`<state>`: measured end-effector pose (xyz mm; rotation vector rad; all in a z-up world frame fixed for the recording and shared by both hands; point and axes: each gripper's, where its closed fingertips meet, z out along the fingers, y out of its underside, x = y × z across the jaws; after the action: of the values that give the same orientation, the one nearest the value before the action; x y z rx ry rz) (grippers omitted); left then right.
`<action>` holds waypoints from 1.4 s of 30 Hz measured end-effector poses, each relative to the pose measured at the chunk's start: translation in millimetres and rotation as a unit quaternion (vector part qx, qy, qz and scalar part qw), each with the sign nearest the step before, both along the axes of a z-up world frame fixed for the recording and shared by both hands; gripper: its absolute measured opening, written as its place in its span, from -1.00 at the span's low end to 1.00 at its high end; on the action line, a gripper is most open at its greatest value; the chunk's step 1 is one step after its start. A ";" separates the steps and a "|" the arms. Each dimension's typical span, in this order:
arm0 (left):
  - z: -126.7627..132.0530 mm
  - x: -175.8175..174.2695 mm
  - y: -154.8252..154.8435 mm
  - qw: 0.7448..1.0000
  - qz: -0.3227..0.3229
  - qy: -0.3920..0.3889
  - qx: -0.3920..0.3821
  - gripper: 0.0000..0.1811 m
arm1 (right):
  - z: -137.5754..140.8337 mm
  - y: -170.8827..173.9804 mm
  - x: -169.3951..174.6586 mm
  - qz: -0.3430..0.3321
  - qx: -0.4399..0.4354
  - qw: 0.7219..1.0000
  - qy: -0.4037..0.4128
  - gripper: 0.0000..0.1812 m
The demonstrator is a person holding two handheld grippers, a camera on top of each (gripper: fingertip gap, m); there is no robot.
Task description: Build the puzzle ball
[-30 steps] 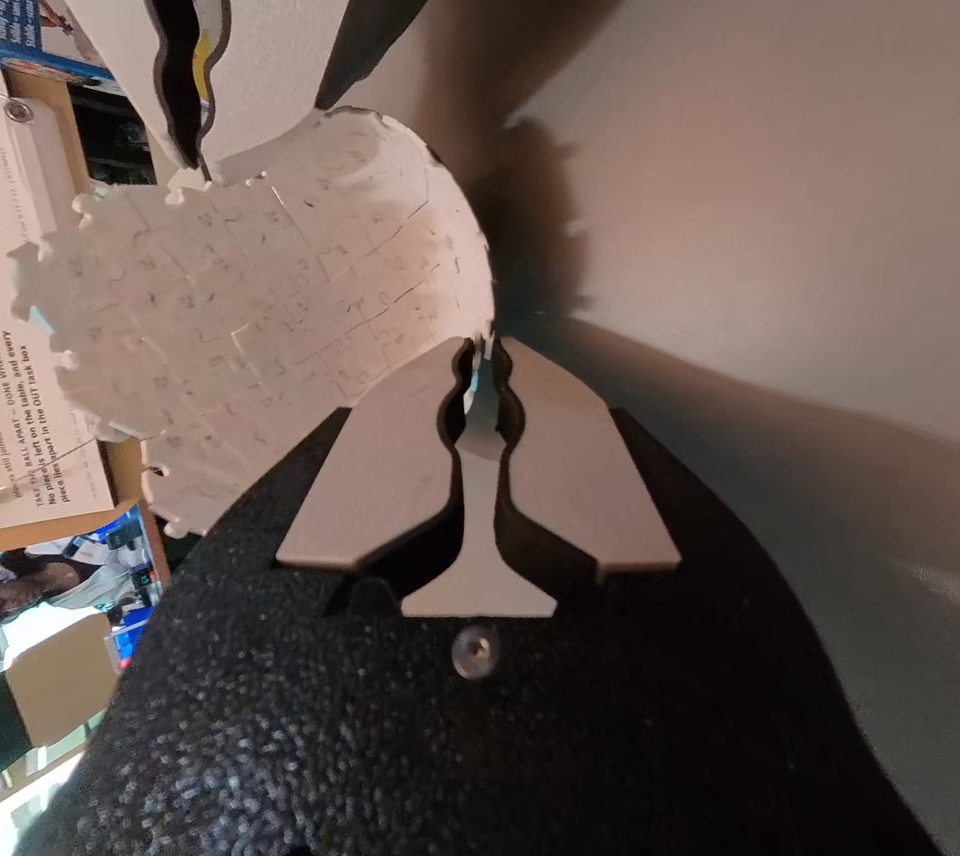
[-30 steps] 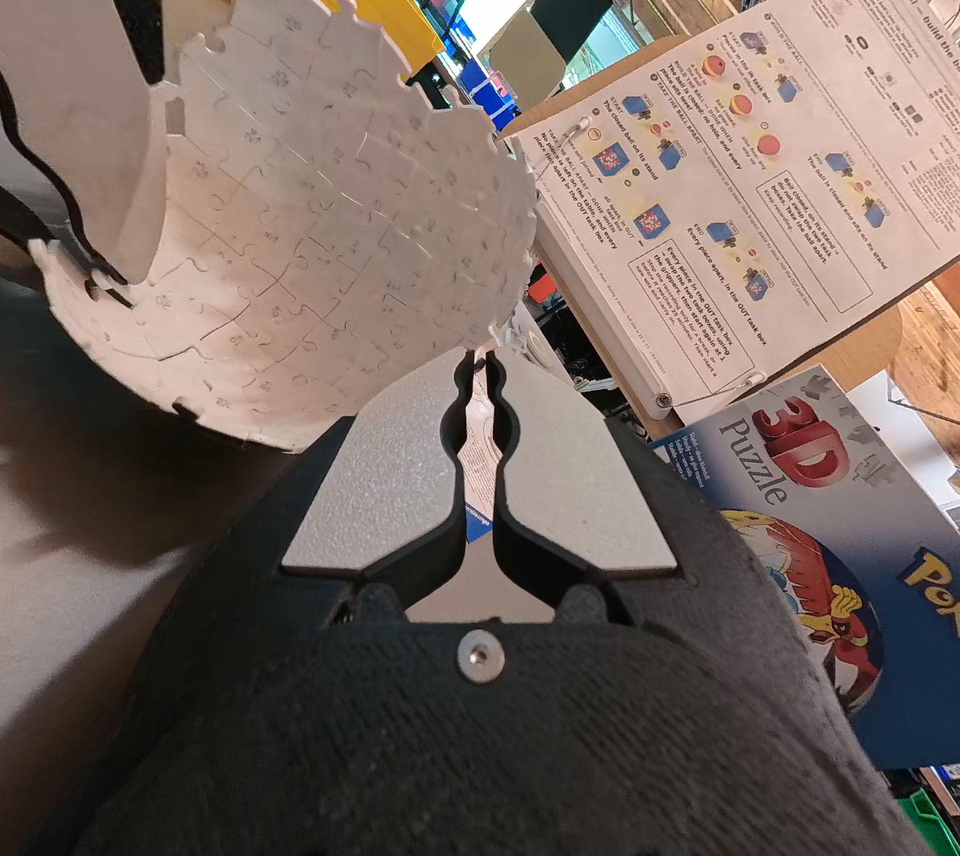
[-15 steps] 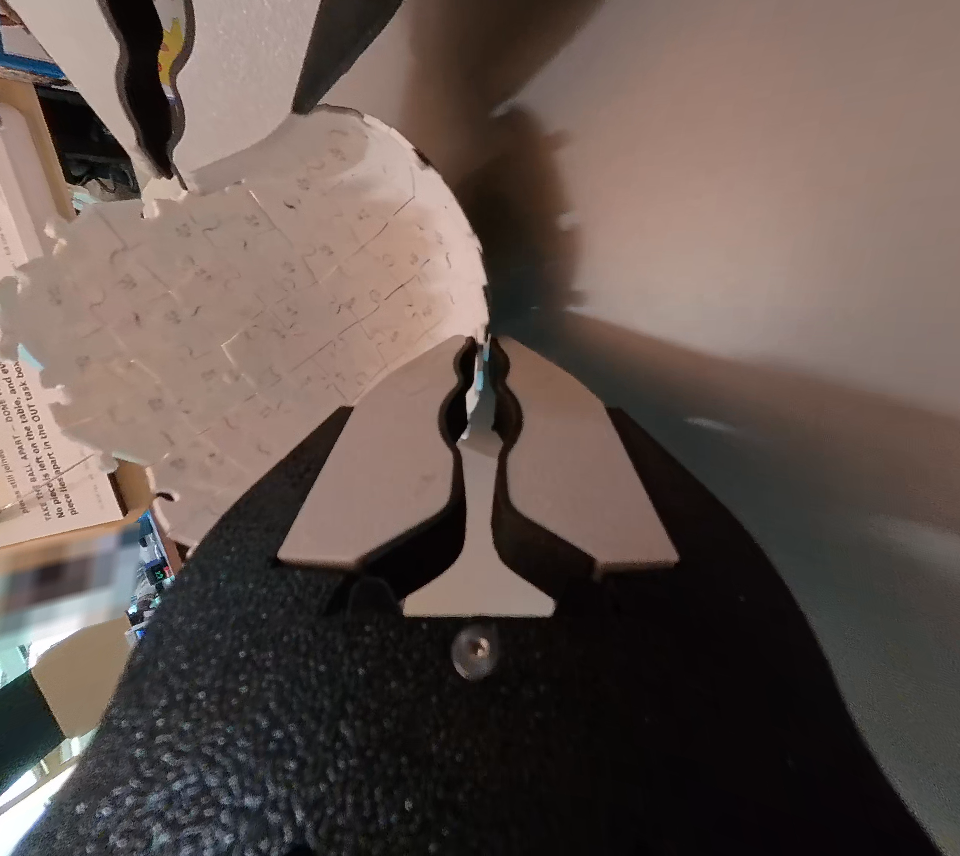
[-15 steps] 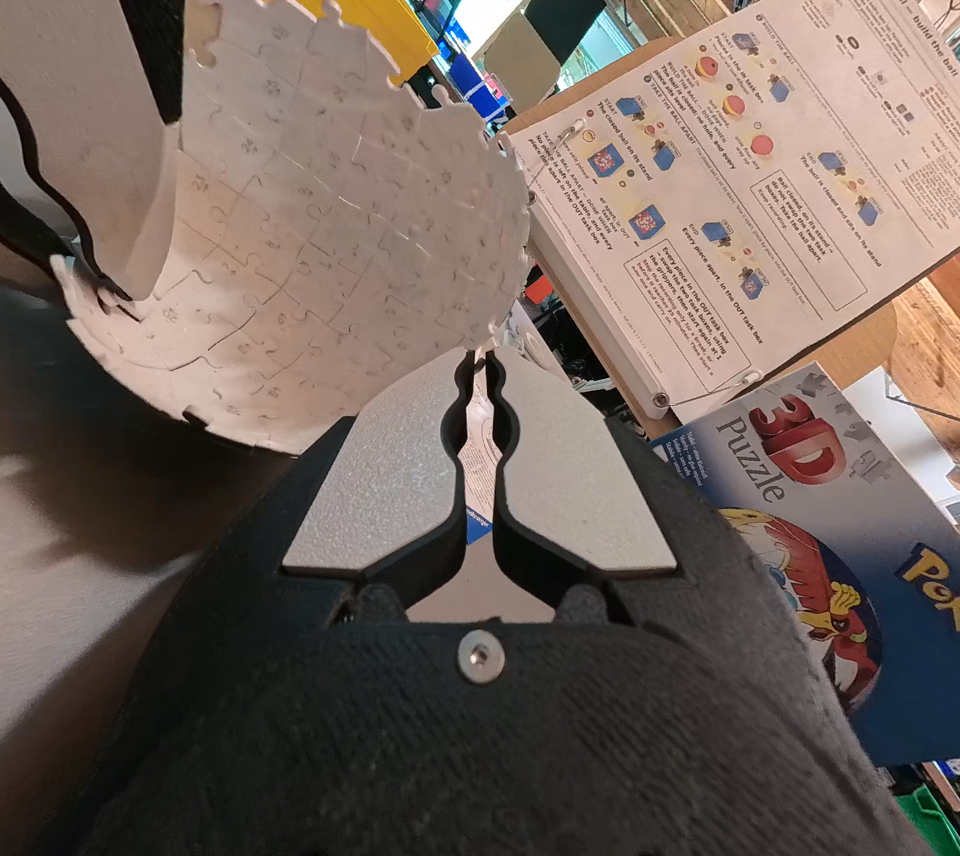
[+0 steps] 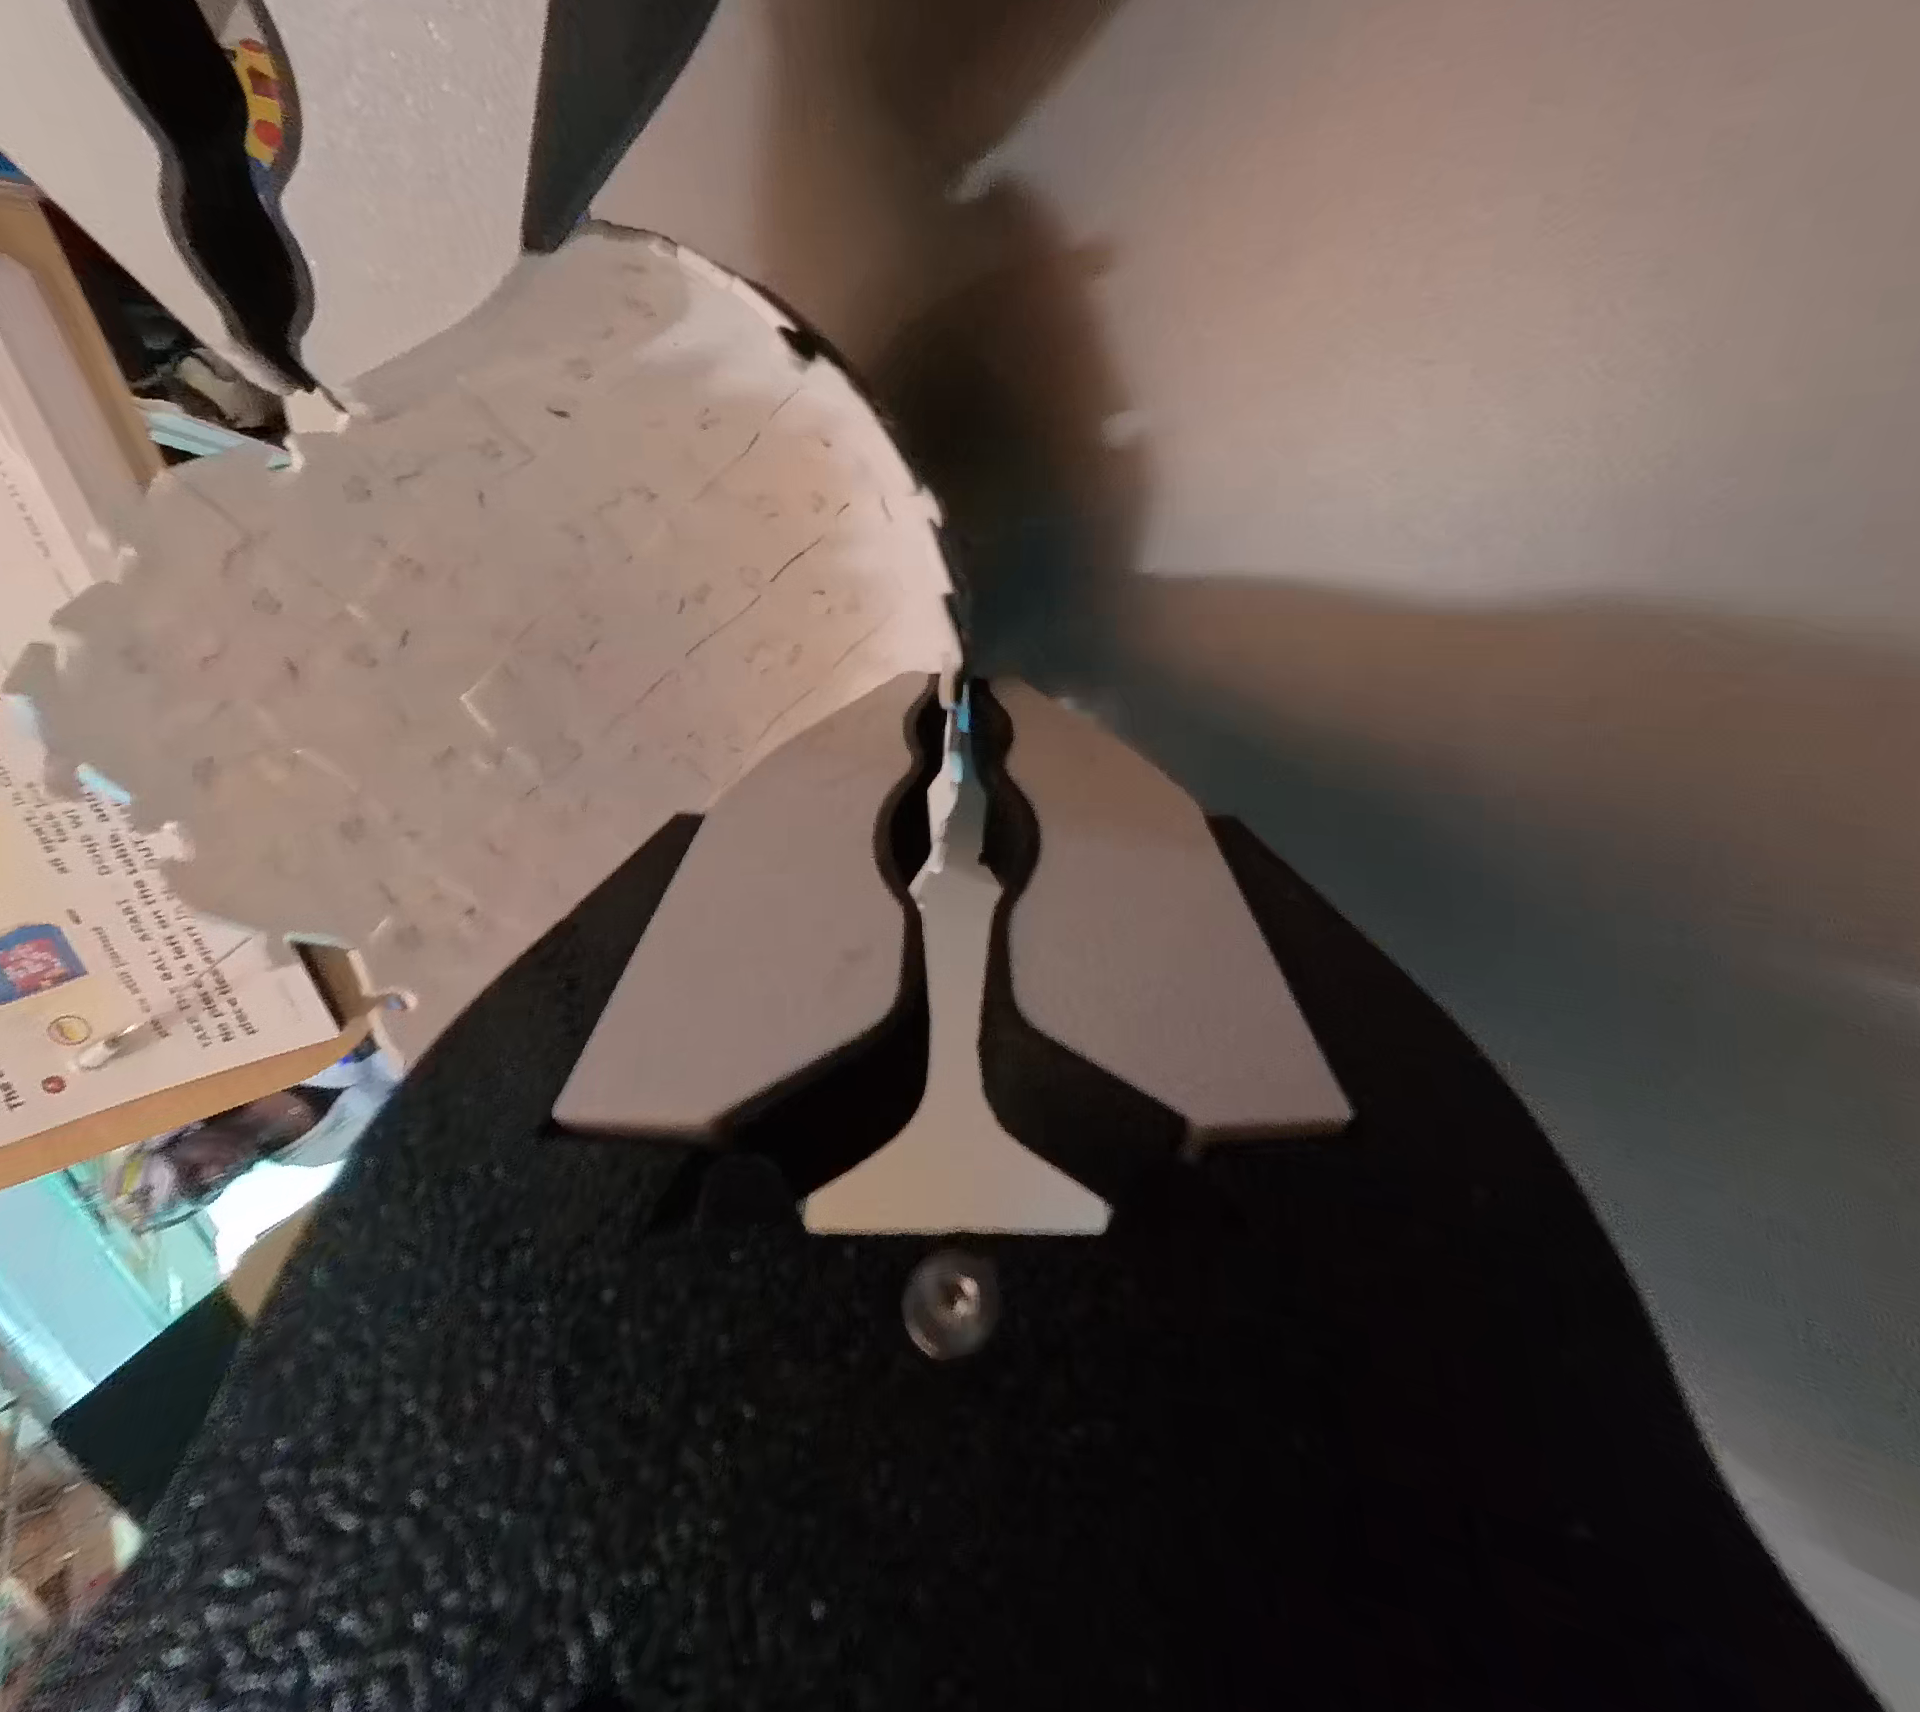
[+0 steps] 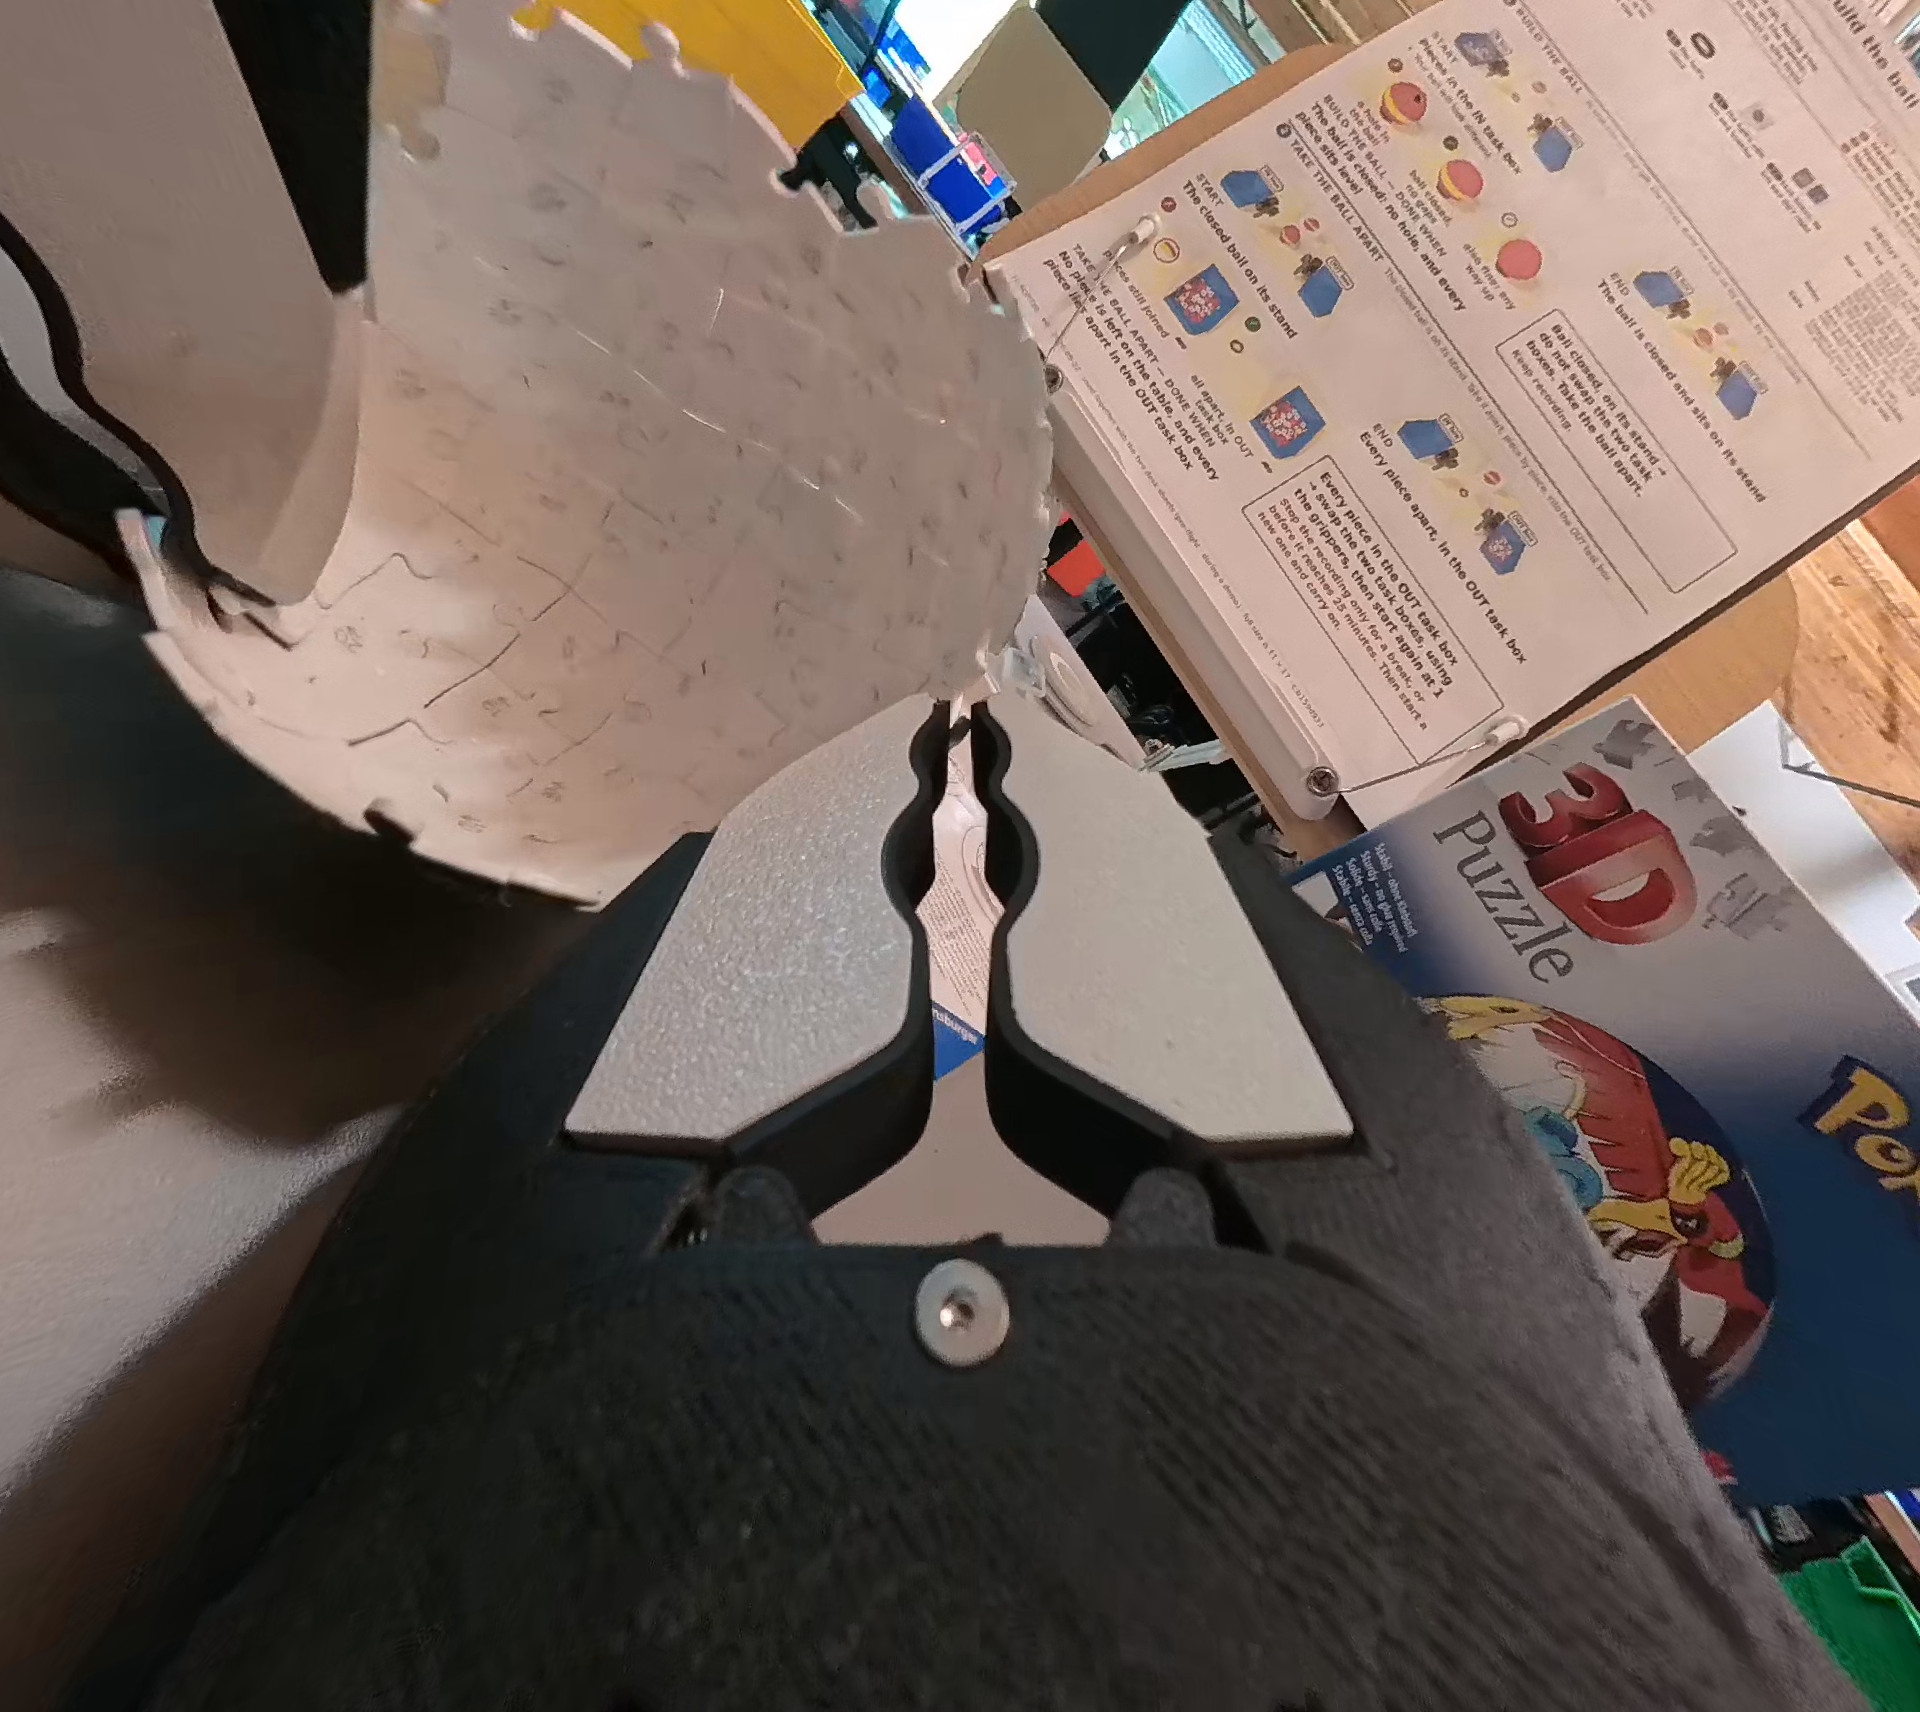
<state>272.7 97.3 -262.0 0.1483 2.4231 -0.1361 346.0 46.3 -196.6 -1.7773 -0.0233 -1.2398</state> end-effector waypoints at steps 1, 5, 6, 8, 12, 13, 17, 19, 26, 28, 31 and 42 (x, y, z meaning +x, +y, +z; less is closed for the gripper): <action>1.1 1.3 0.8 1.000 -0.002 -0.009 0.005 -0.96 | 0.1 -0.3 0.1 -0.001 0.001 1.000 0.001 -0.95; 3.7 4.4 3.2 1.000 0.012 -0.027 -0.010 -0.92 | -2.5 -2.4 3.1 -0.011 -0.001 1.000 0.010 -0.95; 6.3 5.8 3.6 0.999 0.017 -0.034 -0.019 -0.85 | -3.8 -3.5 4.4 -0.016 -0.003 1.000 0.013 -0.95; 10.3 7.1 5.6 0.998 0.023 -0.042 -0.030 -0.78 | -5.0 -4.3 5.3 -0.018 -0.004 1.000 0.016 -0.95; 10.9 6.9 9.4 0.998 0.019 -0.045 -0.025 -0.77 | -7.1 -5.5 7.5 -0.024 -0.003 0.999 0.026 -0.95; 10.3 7.0 9.0 0.999 0.014 -0.047 -0.020 -0.80 | -7.4 -5.6 7.9 -0.023 -0.001 0.999 0.029 -0.95; 5.4 11.0 4.7 0.999 0.002 -0.051 -0.006 -0.90 | -7.9 -5.5 8.1 -0.023 -0.003 0.999 0.030 -0.95; 1.3 11.8 3.9 0.999 -0.003 -0.043 0.005 -0.96 | -8.4 -5.8 8.5 -0.024 -0.003 0.999 0.032 -0.95; 2.3 10.7 2.5 1.000 -0.007 -0.011 0.010 -0.98 | -7.1 -6.6 8.9 -0.023 0.003 0.999 0.033 -0.96; 3.2 10.7 2.4 1.000 -0.004 -0.003 0.007 -0.98 | -5.5 -7.4 7.8 -0.014 0.004 0.999 0.033 -0.92; 4.2 10.3 2.2 1.000 -0.003 0.008 0.007 -0.97 | -3.2 -12.9 5.3 0.017 0.001 0.999 0.042 -0.64; 11.1 14.0 3.1 0.999 -0.017 0.042 0.023 -0.97 | 6.7 -33.3 -53.0 0.241 -0.062 0.960 0.132 -0.21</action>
<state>286.7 100.4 -250.9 0.2084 2.5096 -0.1046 292.9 12.9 -189.9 -1.8855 -0.3665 -0.6603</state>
